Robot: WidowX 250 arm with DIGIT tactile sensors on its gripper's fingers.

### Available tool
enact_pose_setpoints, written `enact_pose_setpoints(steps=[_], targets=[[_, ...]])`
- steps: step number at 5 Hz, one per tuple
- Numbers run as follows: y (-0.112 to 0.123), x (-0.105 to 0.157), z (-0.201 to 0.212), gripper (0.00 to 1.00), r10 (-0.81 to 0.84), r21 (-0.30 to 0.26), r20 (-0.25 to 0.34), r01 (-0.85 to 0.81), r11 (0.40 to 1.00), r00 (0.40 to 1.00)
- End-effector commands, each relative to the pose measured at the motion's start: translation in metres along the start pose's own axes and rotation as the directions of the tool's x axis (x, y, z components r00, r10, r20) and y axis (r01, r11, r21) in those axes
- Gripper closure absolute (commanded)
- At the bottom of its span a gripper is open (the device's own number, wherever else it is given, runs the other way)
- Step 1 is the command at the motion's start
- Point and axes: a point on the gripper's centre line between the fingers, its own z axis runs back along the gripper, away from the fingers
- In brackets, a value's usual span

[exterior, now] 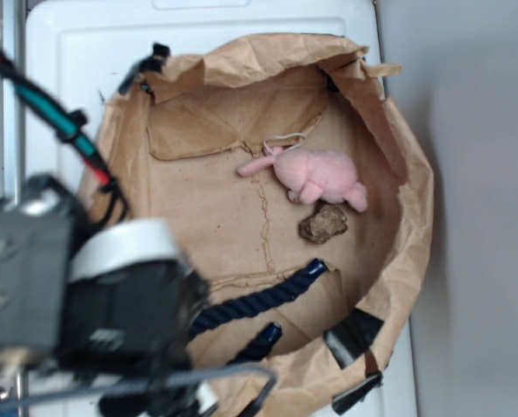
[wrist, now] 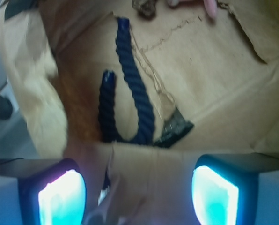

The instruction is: Grab the blue rope.

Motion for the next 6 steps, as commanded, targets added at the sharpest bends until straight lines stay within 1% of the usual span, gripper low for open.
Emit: enact_pose_setpoints(steps=[1, 2, 3, 5, 6], targets=[[-0.002, 0.018, 0.033, 0.0, 0.041, -0.059, 0.006, -0.04, 0.997, 0.999], [0.002, 0.025, 0.021, 0.0, 0.038, -0.031, 0.036, -0.037, 0.999, 0.999], [0.009, 0.029, 0.006, 0.0, 0.032, 0.009, 0.052, -0.033, 0.999, 0.998], [0.015, 0.059, -0.004, 0.0, 0.074, 0.009, 0.063, -0.074, 0.997, 0.995], [0.017, 0.067, -0.015, 0.0, 0.083, 0.054, 0.088, -0.088, 0.995, 0.993]])
